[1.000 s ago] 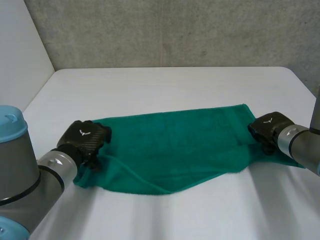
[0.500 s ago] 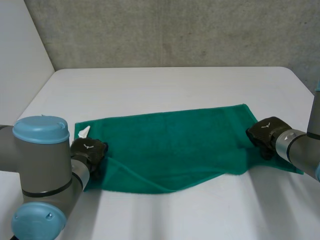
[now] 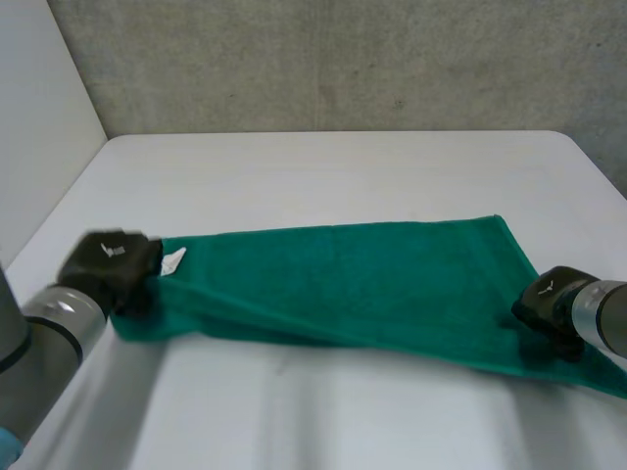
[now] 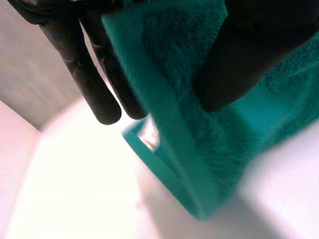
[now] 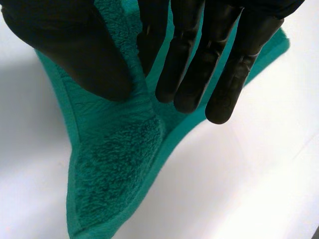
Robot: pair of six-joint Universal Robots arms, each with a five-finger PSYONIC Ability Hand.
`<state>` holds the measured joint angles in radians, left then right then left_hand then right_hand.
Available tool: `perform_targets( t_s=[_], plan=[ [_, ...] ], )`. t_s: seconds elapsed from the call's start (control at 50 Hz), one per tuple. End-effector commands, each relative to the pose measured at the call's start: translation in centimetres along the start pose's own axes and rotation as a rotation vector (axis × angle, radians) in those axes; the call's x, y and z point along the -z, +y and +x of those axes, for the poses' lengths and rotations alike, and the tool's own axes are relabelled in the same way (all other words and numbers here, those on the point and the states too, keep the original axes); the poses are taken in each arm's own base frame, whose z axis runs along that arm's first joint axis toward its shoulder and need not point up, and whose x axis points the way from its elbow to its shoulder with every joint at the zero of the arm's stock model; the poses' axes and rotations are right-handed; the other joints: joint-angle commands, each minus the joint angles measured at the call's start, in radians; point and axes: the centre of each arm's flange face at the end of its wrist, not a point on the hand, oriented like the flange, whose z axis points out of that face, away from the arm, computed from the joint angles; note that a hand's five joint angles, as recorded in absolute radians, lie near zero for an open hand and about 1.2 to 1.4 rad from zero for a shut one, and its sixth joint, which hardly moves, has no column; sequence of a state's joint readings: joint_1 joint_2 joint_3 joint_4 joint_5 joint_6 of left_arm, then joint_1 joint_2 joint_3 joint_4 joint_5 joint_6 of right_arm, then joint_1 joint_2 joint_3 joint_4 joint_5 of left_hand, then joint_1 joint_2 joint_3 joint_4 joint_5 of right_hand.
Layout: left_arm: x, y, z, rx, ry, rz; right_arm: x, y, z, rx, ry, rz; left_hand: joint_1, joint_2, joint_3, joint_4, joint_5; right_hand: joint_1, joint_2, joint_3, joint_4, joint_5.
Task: Fold the towel.
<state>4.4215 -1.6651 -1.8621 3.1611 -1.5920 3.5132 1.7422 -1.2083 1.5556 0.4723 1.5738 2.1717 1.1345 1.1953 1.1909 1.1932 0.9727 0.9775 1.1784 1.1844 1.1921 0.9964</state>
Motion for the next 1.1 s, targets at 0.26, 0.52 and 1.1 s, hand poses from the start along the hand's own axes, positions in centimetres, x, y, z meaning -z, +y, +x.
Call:
perform_targets(
  t_s=[0.26, 0.52, 1.1],
  plan=[
    [-7.6, -17.2, -6.6, 0.020, -0.247, 0.659, 1.4, -10.9, 14.1, -0.371, 0.493, 0.532, 0.262, 0.201, 0.205, 0.203, 0.249, 0.419, 0.218, 0.212, 0.204, 0.225],
    [-5.2, -22.1, -9.3, 0.161, -0.356, 0.910, 9.8, -13.8, 18.3, -0.507, 0.771, 0.987, 0.262, 0.201, 0.205, 0.203, 0.249, 0.419, 0.218, 0.212, 0.204, 0.225],
    [-12.4, -0.3, -0.5, 0.228, -0.092, 0.291, -10.6, -4.7, 3.7, -0.558, 0.120, 0.326, 0.262, 0.201, 0.205, 0.203, 0.249, -0.184, -0.385, -0.391, -0.398, -0.377]
  ],
)
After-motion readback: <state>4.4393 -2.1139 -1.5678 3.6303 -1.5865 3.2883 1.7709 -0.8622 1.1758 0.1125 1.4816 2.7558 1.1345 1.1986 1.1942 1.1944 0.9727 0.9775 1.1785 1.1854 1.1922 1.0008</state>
